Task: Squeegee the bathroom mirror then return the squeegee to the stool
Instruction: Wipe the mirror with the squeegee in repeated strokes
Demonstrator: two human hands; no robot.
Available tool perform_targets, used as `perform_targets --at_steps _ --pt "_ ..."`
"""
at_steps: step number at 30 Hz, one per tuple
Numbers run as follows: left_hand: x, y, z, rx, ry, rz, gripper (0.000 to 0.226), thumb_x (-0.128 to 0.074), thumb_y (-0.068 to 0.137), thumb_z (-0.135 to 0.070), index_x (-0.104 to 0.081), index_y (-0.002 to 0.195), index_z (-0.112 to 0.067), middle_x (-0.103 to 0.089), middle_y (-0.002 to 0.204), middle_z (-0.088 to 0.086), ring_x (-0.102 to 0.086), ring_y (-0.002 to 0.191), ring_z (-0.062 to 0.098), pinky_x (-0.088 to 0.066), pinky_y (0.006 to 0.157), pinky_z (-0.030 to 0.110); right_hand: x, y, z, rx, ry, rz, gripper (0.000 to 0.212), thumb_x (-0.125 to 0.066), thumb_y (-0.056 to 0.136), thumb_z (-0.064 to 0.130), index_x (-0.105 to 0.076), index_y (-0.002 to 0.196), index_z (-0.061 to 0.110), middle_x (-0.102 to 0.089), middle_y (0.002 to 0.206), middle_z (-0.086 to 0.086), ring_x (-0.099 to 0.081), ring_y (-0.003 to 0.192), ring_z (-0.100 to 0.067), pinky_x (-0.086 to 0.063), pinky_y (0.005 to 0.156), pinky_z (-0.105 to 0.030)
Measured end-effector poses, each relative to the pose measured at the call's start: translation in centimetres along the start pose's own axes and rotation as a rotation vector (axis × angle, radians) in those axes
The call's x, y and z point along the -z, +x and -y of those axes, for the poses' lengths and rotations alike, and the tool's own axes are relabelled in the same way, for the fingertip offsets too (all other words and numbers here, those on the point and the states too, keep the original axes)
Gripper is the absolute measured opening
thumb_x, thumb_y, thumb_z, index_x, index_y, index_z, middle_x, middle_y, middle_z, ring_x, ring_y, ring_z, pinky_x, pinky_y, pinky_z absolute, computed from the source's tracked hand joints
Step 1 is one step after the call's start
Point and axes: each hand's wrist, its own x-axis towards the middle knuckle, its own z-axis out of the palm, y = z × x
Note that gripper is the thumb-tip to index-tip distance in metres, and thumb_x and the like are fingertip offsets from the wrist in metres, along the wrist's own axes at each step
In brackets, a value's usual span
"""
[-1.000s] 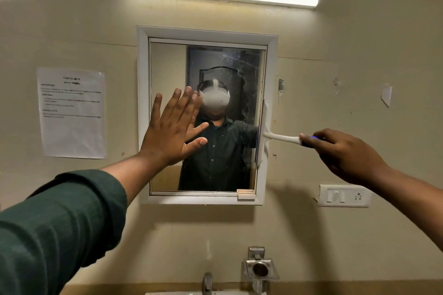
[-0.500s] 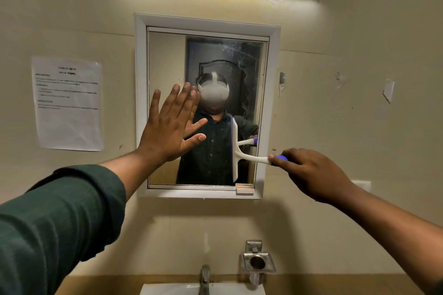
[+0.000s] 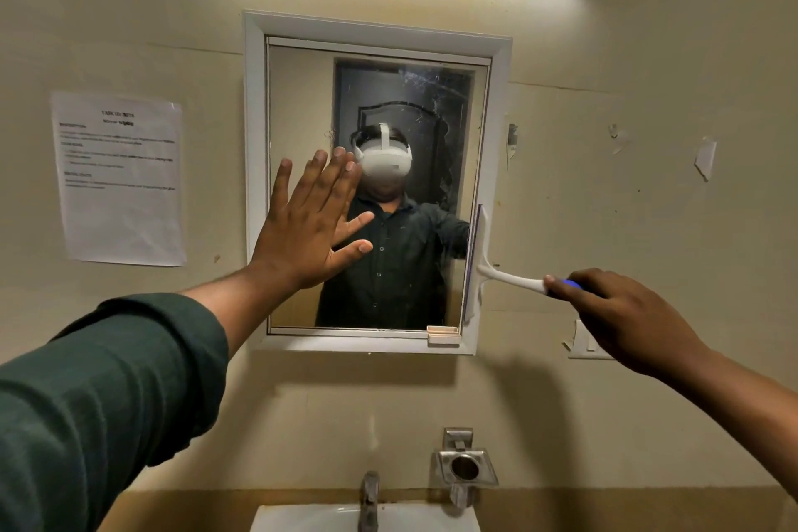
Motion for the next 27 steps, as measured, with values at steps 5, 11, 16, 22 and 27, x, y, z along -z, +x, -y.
perform_targets --at_steps 5,11,16,22,27 --pt "0.5 0.3 0.2 0.015 -0.014 -0.001 0.099 -0.012 0.102 -0.081 -0.009 0.174 -0.013 0.002 0.182 0.011 0.011 0.166 0.027 0.023 0.129 0.053 -1.0 1.7 4.5 -0.045 0.172 -0.109 0.052 -0.049 0.103 0.004 -0.054 0.153 0.019 -0.063 0.120 -0.009 -0.060 0.086 -0.028 -0.047 0.064 -0.033" --pt "1.8 0.1 2.2 0.018 -0.025 -0.013 0.098 -0.012 0.101 -0.080 -0.005 0.174 -0.015 0.009 0.181 0.010 0.011 0.167 0.028 0.016 0.130 0.057 -4.5 5.0 13.5 -0.234 0.586 -0.176 0.061 -0.057 0.103 0.004 -0.046 0.158 0.026 -0.058 0.123 0.003 -0.059 0.099 -0.012 -0.051 0.083 -0.024" --pt "2.5 -0.7 4.9 0.048 0.004 0.013 0.099 -0.018 0.100 -0.082 -0.005 0.174 -0.017 0.006 0.182 0.011 0.006 0.168 0.031 0.017 0.130 0.058 -6.7 9.1 20.6 -0.423 0.820 -0.277 0.051 -0.058 0.106 0.014 -0.050 0.155 0.022 -0.059 0.124 0.010 -0.057 0.110 0.002 -0.045 0.089 -0.007" --pt "2.4 -2.6 6.1 0.031 -0.012 0.032 0.101 -0.014 0.100 -0.084 -0.004 0.174 -0.016 0.004 0.182 0.012 0.003 0.168 0.033 0.005 0.131 0.065 -8.5 11.7 26.0 -0.653 0.939 -0.363 0.046 -0.057 0.106 0.019 -0.054 0.152 0.025 -0.061 0.120 0.009 -0.058 0.109 0.001 -0.048 0.087 -0.011" --pt "2.0 -3.5 6.2 0.038 -0.003 0.044 0.101 -0.012 0.101 -0.083 -0.007 0.174 -0.015 0.009 0.181 0.010 0.005 0.168 0.032 0.014 0.130 0.060 -11.3 8.8 29.2 -0.813 1.011 -0.348 0.048 -0.056 0.107 0.028 -0.050 0.153 0.038 -0.060 0.127 0.013 -0.058 0.116 0.003 -0.053 0.091 -0.019"
